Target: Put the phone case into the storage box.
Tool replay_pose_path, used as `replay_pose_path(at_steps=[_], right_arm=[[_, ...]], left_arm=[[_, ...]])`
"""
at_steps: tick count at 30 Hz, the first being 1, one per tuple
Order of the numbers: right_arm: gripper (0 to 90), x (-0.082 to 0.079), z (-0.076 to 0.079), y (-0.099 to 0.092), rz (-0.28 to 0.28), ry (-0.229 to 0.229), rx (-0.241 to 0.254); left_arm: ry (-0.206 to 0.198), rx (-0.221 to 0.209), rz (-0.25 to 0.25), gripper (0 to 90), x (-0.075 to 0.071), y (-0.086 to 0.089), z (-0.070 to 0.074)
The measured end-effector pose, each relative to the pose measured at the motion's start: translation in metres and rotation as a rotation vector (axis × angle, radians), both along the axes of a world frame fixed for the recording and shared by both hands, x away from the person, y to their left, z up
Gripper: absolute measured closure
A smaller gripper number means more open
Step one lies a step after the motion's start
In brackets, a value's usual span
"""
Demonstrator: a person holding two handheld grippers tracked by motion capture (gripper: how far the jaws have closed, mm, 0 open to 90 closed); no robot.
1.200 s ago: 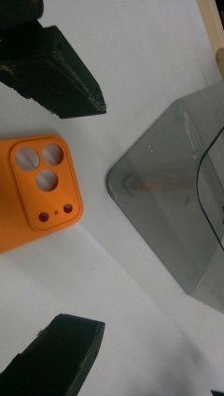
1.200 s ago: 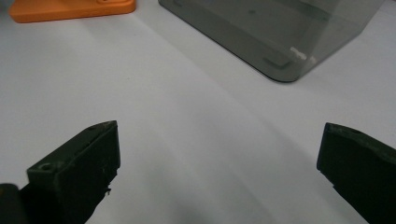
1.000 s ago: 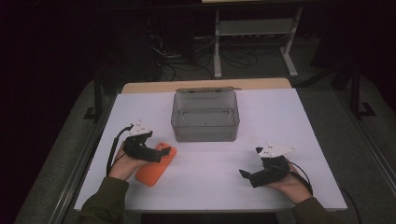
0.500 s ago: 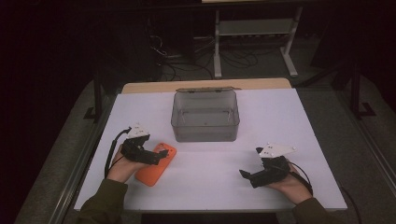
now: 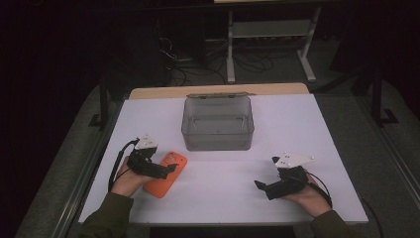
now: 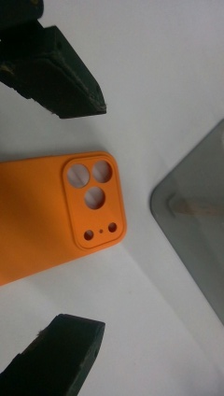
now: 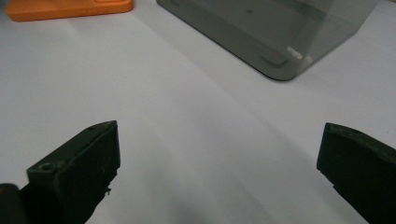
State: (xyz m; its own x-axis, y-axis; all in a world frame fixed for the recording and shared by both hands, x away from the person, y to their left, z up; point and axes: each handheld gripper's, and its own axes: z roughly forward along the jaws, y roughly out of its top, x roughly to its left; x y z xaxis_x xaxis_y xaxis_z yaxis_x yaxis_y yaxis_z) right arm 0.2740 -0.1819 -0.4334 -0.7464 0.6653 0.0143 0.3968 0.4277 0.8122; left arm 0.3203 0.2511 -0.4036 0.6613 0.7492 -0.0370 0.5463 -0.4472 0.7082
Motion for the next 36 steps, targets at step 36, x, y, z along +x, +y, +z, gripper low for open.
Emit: replay_pose_path(at_steps=[36], right_arm=[[0.0, 0.0, -0.001, 0.001, 0.0, 0.005, -0.007]], left_arm=[[0.127, 0.108, 0.014, 0.0, -0.001, -0.003, -0.011]])
